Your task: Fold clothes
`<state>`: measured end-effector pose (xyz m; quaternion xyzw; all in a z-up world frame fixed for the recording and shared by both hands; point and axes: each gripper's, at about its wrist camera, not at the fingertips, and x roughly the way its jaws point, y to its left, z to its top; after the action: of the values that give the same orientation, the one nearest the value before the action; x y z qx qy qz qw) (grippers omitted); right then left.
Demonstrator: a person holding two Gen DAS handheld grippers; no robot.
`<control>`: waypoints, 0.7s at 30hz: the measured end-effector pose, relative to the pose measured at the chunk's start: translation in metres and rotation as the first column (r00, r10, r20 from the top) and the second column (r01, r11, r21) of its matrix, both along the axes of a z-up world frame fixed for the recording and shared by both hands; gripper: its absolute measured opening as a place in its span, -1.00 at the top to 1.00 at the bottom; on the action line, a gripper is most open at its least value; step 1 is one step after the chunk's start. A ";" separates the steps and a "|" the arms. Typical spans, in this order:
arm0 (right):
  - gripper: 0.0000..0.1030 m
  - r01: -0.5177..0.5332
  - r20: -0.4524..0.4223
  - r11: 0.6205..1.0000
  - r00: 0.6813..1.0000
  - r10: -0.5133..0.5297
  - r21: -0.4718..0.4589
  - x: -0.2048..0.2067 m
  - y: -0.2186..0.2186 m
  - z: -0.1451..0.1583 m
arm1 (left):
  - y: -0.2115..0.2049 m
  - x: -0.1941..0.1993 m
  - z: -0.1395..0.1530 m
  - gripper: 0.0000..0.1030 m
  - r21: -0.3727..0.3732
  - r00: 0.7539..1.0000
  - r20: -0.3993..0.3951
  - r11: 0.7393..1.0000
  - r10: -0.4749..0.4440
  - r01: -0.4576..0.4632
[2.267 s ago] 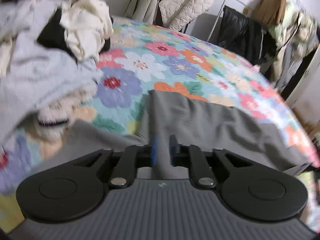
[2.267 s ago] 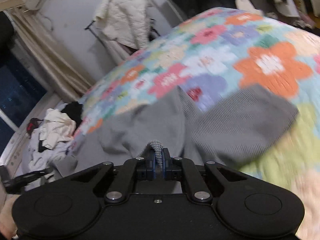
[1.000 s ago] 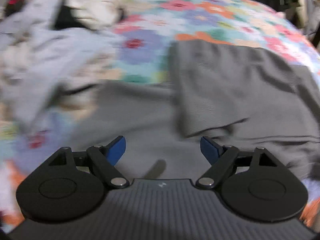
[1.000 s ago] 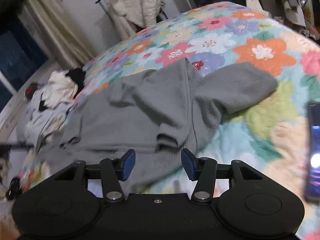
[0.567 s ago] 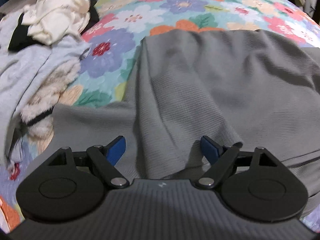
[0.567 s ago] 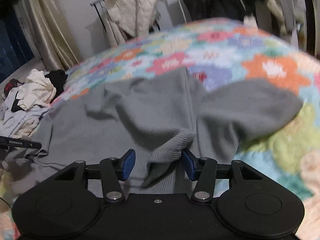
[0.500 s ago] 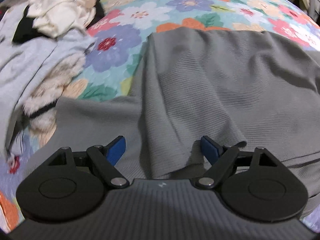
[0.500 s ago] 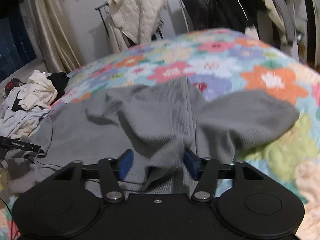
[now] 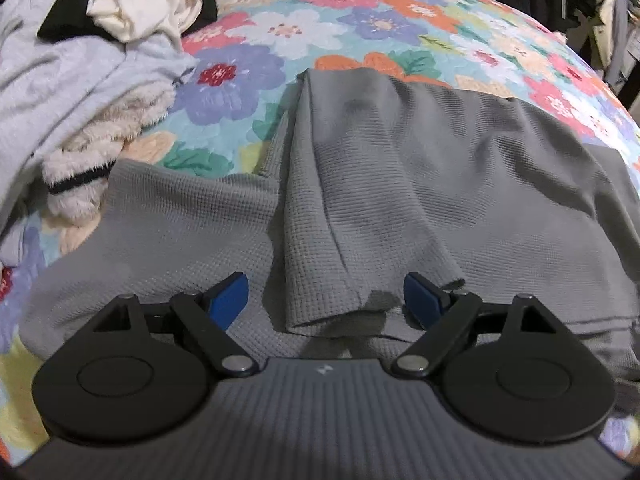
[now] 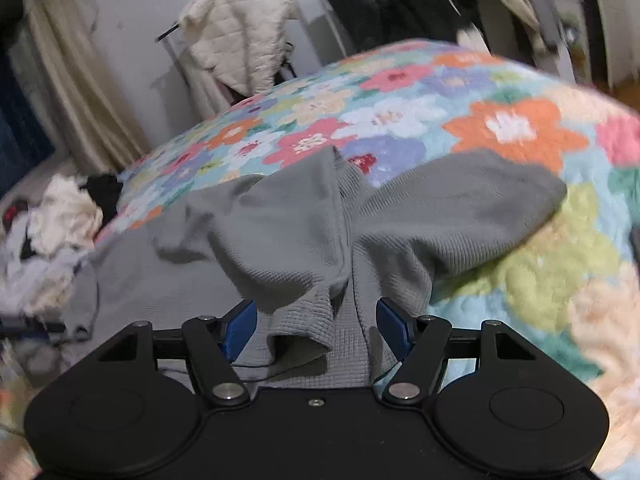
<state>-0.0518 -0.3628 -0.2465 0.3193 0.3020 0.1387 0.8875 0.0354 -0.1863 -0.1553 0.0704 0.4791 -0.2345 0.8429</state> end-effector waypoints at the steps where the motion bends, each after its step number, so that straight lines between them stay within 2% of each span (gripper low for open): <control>1: -0.37 -0.002 -0.016 0.999 1.000 0.003 0.032 0.002 -0.001 -0.004 | -0.001 0.003 -0.004 -0.66 -0.007 1.000 -0.008 1.000 0.001 -0.001; 3: -0.32 -0.017 -0.033 0.998 0.999 0.019 0.066 0.008 0.000 -0.012 | -0.007 0.008 -0.013 -0.66 -0.011 1.000 -0.027 1.000 -0.012 0.012; 4: -0.28 -0.029 -0.040 0.998 0.999 0.031 0.063 0.011 0.002 -0.016 | -0.010 0.009 -0.017 -0.61 -0.009 0.999 -0.022 1.000 -0.027 0.027; 5: -0.16 -0.038 -0.048 0.998 0.998 0.040 0.048 0.015 0.006 -0.020 | -0.014 0.009 -0.019 -0.46 -0.006 0.999 0.001 0.999 -0.046 0.046; 6: 0.10 -0.046 -0.056 0.999 0.997 0.047 0.028 0.019 0.009 -0.023 | -0.015 0.008 -0.018 0.10 -0.002 0.998 0.026 0.998 -0.057 0.057; 7: 0.25 -0.054 -0.061 0.999 0.997 0.054 0.006 0.023 0.013 -0.025 | -0.016 0.008 -0.013 0.65 0.001 0.997 0.046 0.998 -0.065 0.065; 8: 0.62 -0.062 -0.053 0.998 0.997 0.061 -0.012 0.026 0.014 -0.024 | -0.016 0.008 -0.009 0.84 0.004 0.995 0.067 0.997 -0.073 0.073; 10: 0.77 -0.076 -0.016 0.996 0.997 0.075 -0.039 0.028 0.014 -0.015 | -0.011 0.008 0.005 0.89 -0.019 0.992 0.107 0.997 -0.068 0.070; 12: 0.78 -0.072 0.027 0.993 0.997 0.075 -0.096 0.026 0.013 0.002 | 0.000 0.006 0.023 0.89 -0.058 0.989 0.140 0.997 -0.044 0.052; 15: 0.80 -0.070 0.078 0.983 0.993 0.084 -0.171 0.018 0.010 0.029 | 0.021 0.003 0.043 0.89 -0.168 0.991 0.132 0.986 -0.003 0.025; 18: 0.83 -0.083 0.080 0.985 0.992 0.096 -0.150 0.014 0.005 0.039 | 0.033 0.004 0.042 0.91 -0.254 0.998 0.056 0.967 0.026 -0.011; 20: 0.83 -0.097 0.077 0.989 0.991 0.106 -0.111 0.015 0.003 0.036 | 0.038 0.005 0.039 0.93 -0.266 0.999 0.025 0.963 0.041 -0.033; 21: 0.83 -0.099 0.070 0.991 0.992 0.106 -0.094 0.016 0.003 0.034 | 0.043 0.003 0.043 0.93 -0.257 0.996 0.039 0.964 0.078 -0.065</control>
<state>-0.0353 -0.3600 -0.2129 0.2576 0.2905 0.1821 0.9034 0.0380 -0.1431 -0.1128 -0.0504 0.4263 -0.2617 0.8644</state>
